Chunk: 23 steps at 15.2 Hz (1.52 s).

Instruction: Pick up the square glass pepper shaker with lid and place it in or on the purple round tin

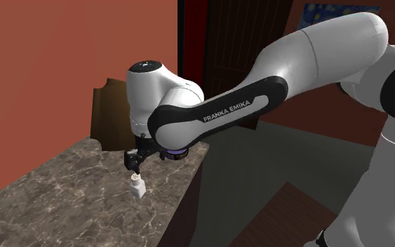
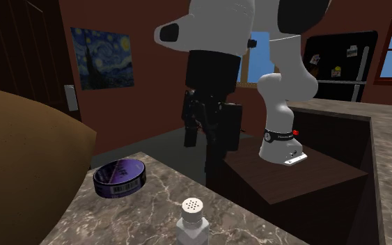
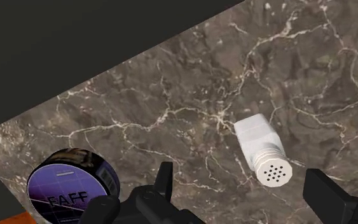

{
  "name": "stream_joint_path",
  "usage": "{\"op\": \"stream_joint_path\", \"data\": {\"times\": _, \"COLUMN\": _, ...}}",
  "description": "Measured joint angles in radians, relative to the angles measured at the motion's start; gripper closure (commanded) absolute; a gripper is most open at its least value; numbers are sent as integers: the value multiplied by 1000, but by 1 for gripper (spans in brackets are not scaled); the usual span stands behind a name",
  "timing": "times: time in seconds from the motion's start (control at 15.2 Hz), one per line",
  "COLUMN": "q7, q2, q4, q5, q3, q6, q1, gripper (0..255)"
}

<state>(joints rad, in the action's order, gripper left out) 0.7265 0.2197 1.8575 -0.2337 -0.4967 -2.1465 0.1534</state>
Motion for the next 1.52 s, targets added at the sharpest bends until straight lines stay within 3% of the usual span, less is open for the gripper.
{"op": "stream_joint_path", "data": {"times": 0.33, "q7": 85, "q2": 167, "q4": -154, "q5": -85, "q3": 15, "q6": 8, "q1": 70, "gripper": 0}}
{"op": "stream_joint_path", "data": {"times": 1.19, "q7": 112, "q2": 232, "q4": -149, "q5": -124, "q3": 34, "q6": -55, "q1": 86, "gripper": 0}}
{"op": "stream_joint_path", "data": {"times": 1.25, "q7": 112, "q2": 232, "q4": -149, "q5": -124, "q3": 34, "q6": -55, "q1": 86, "gripper": 255}}
{"op": "stream_joint_path", "data": {"times": 1.52, "q7": 112, "q2": 232, "q4": -149, "q5": -124, "q3": 34, "q6": -55, "q1": 86, "gripper": 255}}
